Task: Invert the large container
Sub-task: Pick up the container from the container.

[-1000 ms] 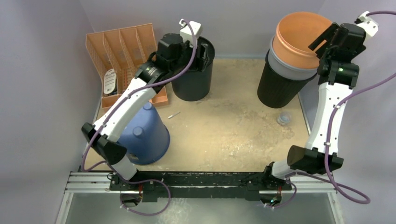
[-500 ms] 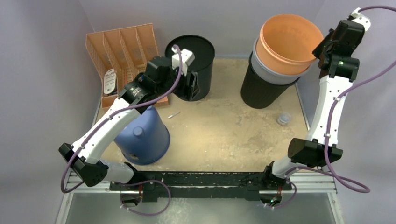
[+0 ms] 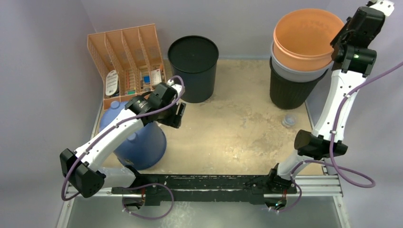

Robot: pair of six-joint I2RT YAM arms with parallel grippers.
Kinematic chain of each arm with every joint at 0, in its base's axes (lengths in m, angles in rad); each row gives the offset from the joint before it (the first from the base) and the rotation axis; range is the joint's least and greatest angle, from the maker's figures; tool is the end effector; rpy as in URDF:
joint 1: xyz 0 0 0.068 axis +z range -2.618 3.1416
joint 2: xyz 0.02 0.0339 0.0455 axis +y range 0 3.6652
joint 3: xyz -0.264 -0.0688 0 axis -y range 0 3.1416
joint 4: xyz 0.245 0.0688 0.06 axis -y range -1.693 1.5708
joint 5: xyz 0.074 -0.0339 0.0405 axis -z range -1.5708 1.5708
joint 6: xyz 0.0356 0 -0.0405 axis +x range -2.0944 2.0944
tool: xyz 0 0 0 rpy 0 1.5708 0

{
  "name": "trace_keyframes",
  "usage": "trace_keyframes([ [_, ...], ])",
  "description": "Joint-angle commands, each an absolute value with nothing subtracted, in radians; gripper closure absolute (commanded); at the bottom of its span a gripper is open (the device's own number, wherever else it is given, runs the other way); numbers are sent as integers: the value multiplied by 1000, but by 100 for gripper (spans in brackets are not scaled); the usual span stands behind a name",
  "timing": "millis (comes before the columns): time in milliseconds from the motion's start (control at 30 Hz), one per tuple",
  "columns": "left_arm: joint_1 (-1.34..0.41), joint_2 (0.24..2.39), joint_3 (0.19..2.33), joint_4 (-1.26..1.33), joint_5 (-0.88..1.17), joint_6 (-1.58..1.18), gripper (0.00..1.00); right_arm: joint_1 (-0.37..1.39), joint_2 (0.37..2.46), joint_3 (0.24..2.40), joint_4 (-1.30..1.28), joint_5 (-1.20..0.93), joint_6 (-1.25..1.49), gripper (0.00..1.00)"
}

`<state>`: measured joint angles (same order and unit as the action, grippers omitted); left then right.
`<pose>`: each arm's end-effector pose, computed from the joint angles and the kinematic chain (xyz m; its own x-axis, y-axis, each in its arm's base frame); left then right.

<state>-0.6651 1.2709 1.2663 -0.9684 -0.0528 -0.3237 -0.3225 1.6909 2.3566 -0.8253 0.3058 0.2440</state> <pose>0.1970 -0.1522 0.3340 -0.8052 0.2279 -0.5475 0.3552 0.9246 -0.1377 0.2943 -0.1096 0.5569 -0.0051 0.2446 -0.9696 0.6033 0.7741 0.1921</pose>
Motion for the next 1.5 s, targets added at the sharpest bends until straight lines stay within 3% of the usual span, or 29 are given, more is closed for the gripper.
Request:
trace_keyframes([
  [0,-559,1269,1219,-986,-228,-397,38,-328,1624,2500,-591,365,261,100],
  [333,-373,1340,1282,-795,-251,-409,40,-327,1598,2486,-565,332,250,100],
  [567,-373,1300,1448,-716,-43,-420,39,-328,1617,2546,-593,249,289,100],
  [700,-375,1292,1497,-674,60,-466,39,-332,1543,2324,-503,184,331,100],
  [767,-376,1296,1502,-625,169,-513,39,-334,1581,2361,-547,149,354,100],
  [967,-509,1310,1579,-451,228,-584,39,-334,1553,2355,-491,-23,454,100],
  [1167,-630,1476,1644,-114,219,-755,45,-333,1520,2237,-482,-71,519,100],
  [1467,-711,1718,1732,133,282,-908,44,-334,1450,2129,-484,-71,521,100],
])
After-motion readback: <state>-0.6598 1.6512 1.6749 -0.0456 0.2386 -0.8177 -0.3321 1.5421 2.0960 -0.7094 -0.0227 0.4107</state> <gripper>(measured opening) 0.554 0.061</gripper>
